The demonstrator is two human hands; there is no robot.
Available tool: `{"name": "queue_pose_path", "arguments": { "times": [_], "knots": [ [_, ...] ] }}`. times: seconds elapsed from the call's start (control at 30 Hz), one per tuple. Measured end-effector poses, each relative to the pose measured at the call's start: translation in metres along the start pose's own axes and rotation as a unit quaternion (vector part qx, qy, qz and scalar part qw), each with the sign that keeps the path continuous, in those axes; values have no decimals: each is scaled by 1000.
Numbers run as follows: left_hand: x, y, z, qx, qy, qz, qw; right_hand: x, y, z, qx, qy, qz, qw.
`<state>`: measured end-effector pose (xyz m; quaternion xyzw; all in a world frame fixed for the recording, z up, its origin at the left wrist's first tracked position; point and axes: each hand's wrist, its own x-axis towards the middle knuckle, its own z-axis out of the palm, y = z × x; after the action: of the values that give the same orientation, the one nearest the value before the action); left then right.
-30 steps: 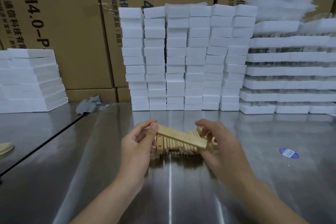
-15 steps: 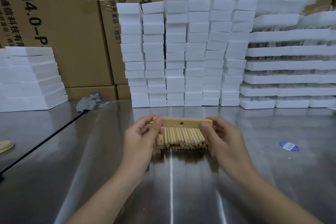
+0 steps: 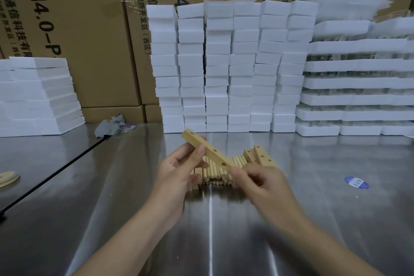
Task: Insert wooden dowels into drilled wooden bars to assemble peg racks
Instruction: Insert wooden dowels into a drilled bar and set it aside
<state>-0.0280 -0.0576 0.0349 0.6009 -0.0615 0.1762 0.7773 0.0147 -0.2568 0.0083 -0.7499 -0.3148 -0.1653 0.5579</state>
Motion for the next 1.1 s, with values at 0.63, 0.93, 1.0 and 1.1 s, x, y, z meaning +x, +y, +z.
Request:
{"name": "queue_pose_path", "arguments": {
  "times": [0.63, 0.93, 1.0, 1.1],
  "knots": [
    [-1, -8, 3, -69, 57, -119, 989, 16, 47, -20, -486, 0, -32, 874],
    [1, -14, 1, -64, 46, -126, 989, 17, 45, -11, -465, 28, -83, 881],
    [2, -14, 1, -64, 40, -129, 989, 18, 37, -13, -452, 65, -104, 883],
    [2, -14, 1, -93, 30, -127, 987, 20, 20, -16, -380, 144, -133, 904]
  ]
}}
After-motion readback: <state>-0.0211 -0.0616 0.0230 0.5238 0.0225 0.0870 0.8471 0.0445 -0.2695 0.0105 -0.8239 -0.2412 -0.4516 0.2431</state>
